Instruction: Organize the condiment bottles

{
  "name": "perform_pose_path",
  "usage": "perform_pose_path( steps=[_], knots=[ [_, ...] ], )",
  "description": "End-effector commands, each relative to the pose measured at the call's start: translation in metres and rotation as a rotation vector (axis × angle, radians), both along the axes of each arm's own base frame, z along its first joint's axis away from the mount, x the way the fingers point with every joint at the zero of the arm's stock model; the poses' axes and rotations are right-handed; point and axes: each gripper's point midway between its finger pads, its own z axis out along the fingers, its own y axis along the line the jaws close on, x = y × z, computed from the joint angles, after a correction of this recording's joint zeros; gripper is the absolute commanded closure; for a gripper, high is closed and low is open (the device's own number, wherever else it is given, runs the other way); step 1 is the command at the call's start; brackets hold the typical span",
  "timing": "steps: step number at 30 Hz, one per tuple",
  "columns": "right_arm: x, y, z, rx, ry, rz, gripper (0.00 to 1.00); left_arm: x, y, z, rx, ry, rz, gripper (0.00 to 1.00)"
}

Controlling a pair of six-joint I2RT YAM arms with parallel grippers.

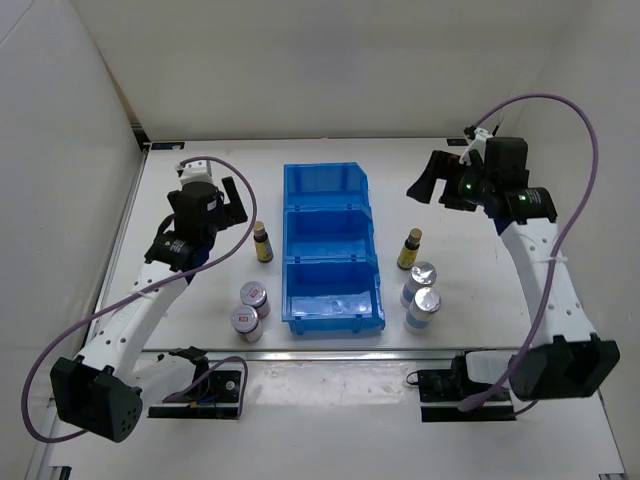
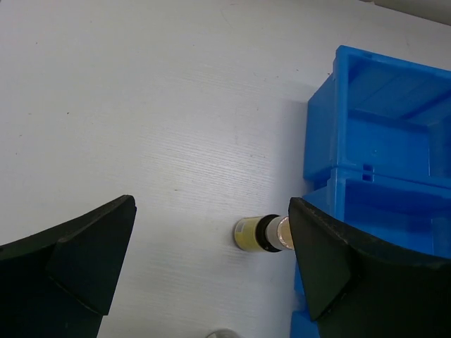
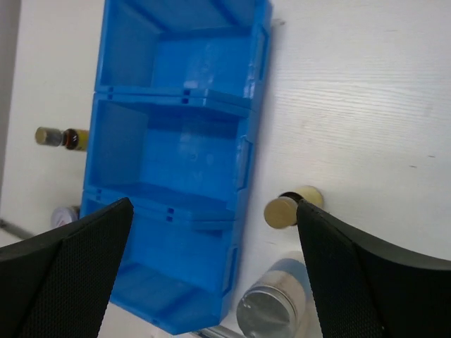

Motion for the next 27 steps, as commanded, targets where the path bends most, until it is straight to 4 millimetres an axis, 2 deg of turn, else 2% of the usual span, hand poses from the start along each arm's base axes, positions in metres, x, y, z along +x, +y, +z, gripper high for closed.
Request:
perform_pose_path(
  steps=[1,2,4,5,6,7,8,9,10,12,13,15,17,18,21,25,27],
  knots=[
    [-0.009,-0.027,0.015,-0.101,-0.065,-0.134,0.00,0.001,-0.001,0.009,-0.017,-0.023,0.006,0.00],
    [-0.010,-0.035,0.014,-0.114,-0.054,-0.187,0.00,0.001,-0.002,0.009,-0.021,-0.022,-0.002,0.00],
    [-0.009,-0.061,0.010,-0.123,-0.008,-0.406,0.00,0.001,-0.004,0.008,-0.025,-0.020,-0.011,0.00],
    [-0.012,-0.076,0.003,-0.133,0.036,-0.526,0.00,0.000,-0.005,0.005,-0.052,-0.014,0.003,0.00],
    [-0.016,-0.094,-0.008,-0.114,0.109,-0.682,0.00,-0.002,-0.005,0.010,-0.069,-0.031,0.007,0.00],
    [-0.029,-0.109,-0.020,-0.176,0.177,-0.732,0.02,-0.005,-0.004,0.007,-0.068,-0.027,0.008,0.00],
    [-0.027,-0.104,-0.016,-0.161,0.179,-0.663,0.06,-0.005,-0.004,0.007,-0.068,-0.027,0.008,0.00],
    [-0.025,-0.096,-0.019,-0.159,0.184,-0.599,0.06,-0.007,-0.003,0.012,-0.073,-0.041,0.007,0.00],
    [-0.021,-0.089,-0.015,-0.150,0.159,-0.538,0.00,-0.010,-0.004,0.012,-0.078,-0.044,-0.001,0.00],
    [-0.015,-0.062,-0.014,-0.108,0.145,-0.394,0.00,-0.011,-0.009,0.012,-0.093,-0.048,-0.031,0.00],
    [-0.014,-0.040,-0.010,-0.054,0.143,-0.284,0.00,-0.010,-0.012,0.013,-0.101,-0.054,-0.044,0.00],
    [-0.013,-0.020,-0.027,-0.079,0.210,-0.189,0.00,-0.010,-0.014,0.013,-0.096,-0.052,-0.058,0.00],
    [-0.017,-0.014,-0.042,-0.145,0.276,-0.166,0.03,-0.007,-0.015,0.004,-0.087,-0.024,-0.057,0.00],
    [-0.016,-0.010,-0.058,-0.227,0.303,-0.156,0.03,-0.007,-0.015,0.004,-0.087,-0.024,-0.057,0.00],
    [-0.022,-0.002,-0.085,-0.337,0.367,-0.137,0.07,-0.004,-0.012,-0.001,-0.072,-0.007,-0.036,0.00],
    [-0.027,-0.007,-0.113,-0.402,0.427,-0.162,0.09,-0.004,-0.010,0.000,-0.068,-0.009,-0.027,0.00],
    [-0.025,-0.006,-0.118,-0.400,0.421,-0.162,0.10,-0.004,-0.010,0.000,-0.068,-0.009,-0.027,0.00]
  ],
)
